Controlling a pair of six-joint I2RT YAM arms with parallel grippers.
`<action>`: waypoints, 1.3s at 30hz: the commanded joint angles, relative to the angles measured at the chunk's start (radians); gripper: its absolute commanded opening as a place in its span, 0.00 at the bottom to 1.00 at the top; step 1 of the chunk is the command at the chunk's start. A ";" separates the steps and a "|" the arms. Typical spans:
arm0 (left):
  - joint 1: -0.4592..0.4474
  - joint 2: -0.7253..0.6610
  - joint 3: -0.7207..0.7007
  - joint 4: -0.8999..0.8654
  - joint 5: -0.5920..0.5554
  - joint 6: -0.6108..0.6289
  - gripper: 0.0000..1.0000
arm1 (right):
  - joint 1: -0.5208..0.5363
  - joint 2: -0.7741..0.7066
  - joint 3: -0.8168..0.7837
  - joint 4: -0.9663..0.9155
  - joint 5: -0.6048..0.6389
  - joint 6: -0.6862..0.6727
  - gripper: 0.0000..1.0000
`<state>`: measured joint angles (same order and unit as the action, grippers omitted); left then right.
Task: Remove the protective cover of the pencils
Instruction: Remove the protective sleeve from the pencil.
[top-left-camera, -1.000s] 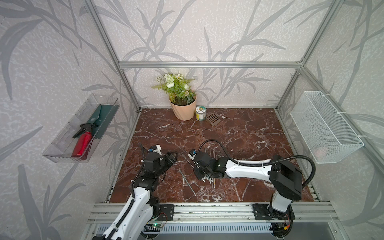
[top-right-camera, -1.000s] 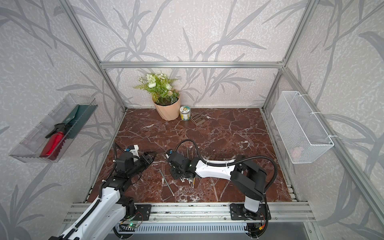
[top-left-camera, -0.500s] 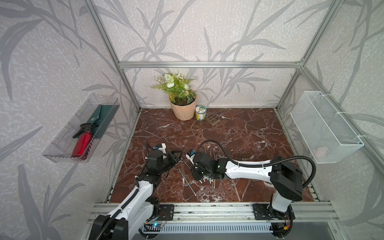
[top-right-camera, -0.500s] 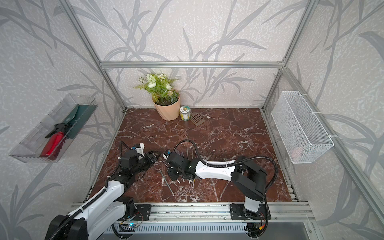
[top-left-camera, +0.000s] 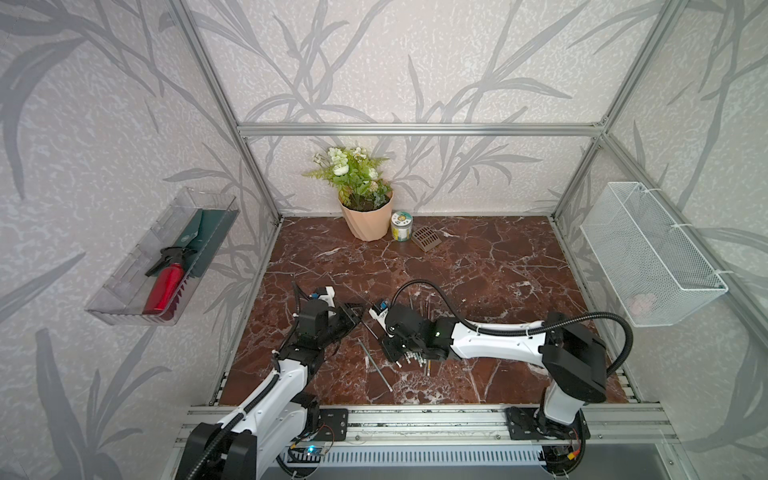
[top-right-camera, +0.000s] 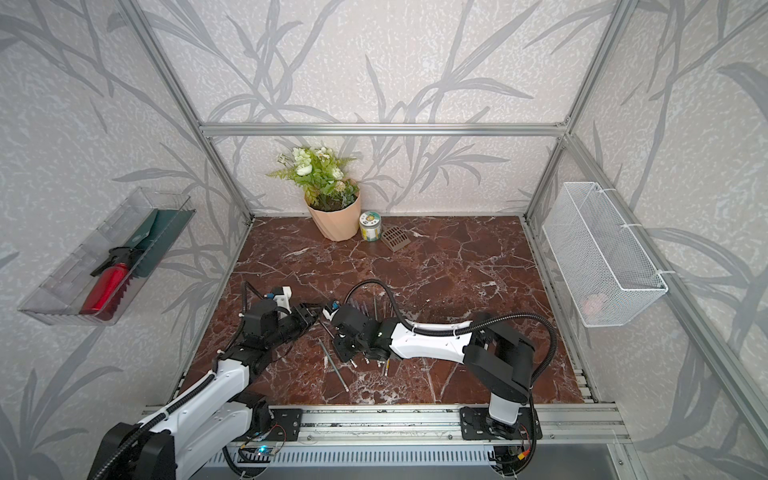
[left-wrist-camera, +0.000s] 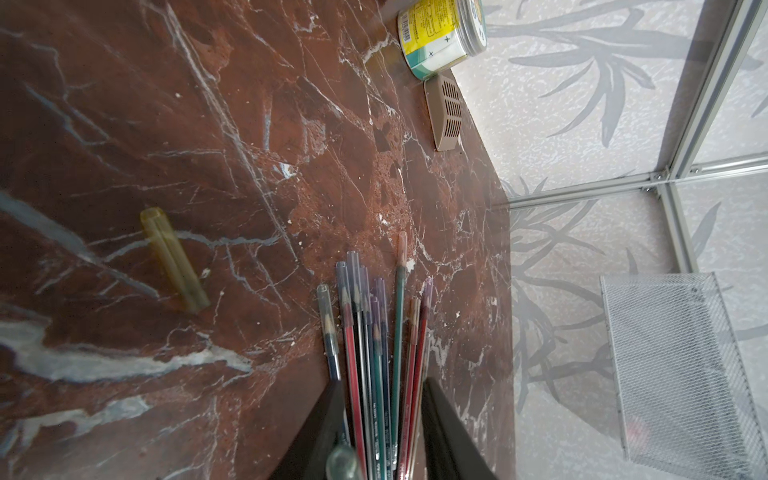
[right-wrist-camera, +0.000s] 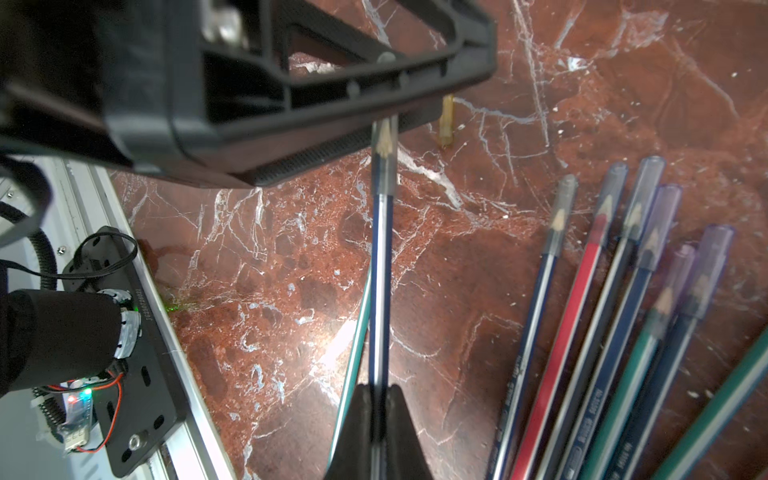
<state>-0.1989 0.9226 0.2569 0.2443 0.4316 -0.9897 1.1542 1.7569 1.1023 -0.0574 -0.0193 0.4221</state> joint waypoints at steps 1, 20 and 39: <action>-0.008 0.001 0.001 0.031 0.002 -0.004 0.25 | 0.007 -0.027 0.025 0.021 -0.008 0.008 0.00; -0.008 -0.008 0.007 -0.008 -0.024 0.003 0.00 | 0.006 0.026 0.066 0.022 0.010 -0.003 0.30; -0.007 -0.036 0.007 -0.035 -0.033 0.006 0.00 | 0.006 0.116 0.126 -0.001 -0.007 -0.019 0.00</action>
<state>-0.2024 0.9035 0.2569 0.2108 0.4095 -0.9871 1.1530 1.8713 1.2110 -0.0566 -0.0105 0.4171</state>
